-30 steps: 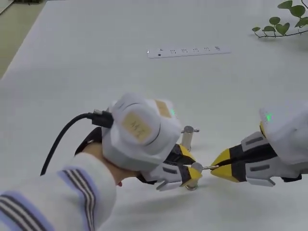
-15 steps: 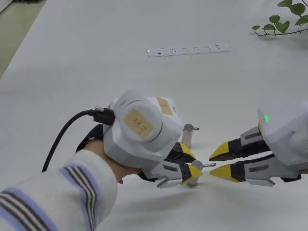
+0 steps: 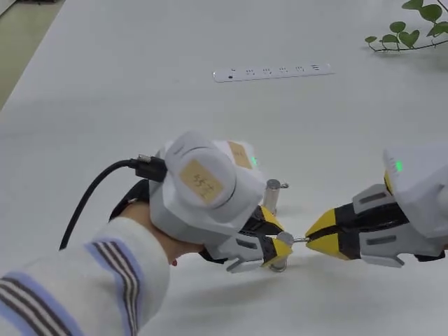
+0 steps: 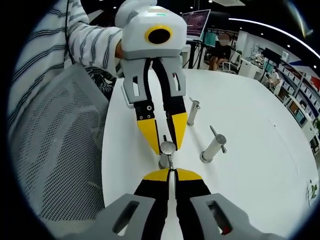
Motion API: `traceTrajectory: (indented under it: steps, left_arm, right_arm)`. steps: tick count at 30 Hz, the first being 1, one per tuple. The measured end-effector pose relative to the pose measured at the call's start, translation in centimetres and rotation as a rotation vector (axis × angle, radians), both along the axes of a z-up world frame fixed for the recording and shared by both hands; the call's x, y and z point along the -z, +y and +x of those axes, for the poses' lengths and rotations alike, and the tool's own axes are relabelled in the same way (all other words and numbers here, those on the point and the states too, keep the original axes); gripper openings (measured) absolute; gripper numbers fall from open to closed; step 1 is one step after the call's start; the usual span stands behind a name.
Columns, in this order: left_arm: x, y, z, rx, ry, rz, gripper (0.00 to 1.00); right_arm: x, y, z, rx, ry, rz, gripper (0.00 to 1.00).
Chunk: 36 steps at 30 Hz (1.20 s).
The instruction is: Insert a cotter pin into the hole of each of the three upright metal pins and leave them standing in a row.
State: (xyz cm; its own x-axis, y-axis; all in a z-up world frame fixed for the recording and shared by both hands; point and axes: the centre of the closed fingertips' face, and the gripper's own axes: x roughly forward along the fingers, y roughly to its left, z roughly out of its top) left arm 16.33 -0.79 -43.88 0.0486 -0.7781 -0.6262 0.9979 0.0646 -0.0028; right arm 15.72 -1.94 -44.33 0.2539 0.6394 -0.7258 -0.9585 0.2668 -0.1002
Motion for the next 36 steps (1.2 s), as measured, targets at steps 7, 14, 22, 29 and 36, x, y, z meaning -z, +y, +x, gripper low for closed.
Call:
traceTrajectory:
  steps: [7, 14, 22, 29, 36]
  left_arm:
    - [-0.01, 0.03, -0.04, -0.009, 0.009, 0.001, 0.09]
    - [0.0, 0.0, -0.03, -0.004, 0.005, 0.005, 0.09]
    - [0.01, 0.04, -0.04, 0.002, 0.0, 0.005, 0.09]
    - [0.05, 0.05, -0.05, 0.0, 0.009, 0.0, 0.1]
    - [0.32, 0.73, -0.59, -0.037, 0.062, -0.023, 0.17]
  right_arm:
    - [-0.04, 0.52, 0.05, -0.022, -0.006, -0.011, 0.0]
    - [0.2, 0.8, 0.16, -0.049, -0.015, -0.03, 0.0]
    - [0.33, 0.89, 0.23, -0.073, -0.031, -0.039, 0.0]
    - [0.29, 1.01, 0.22, -0.056, -0.021, -0.019, 0.0]
    - [0.28, 0.66, 0.08, 0.026, 0.005, 0.065, 0.07]
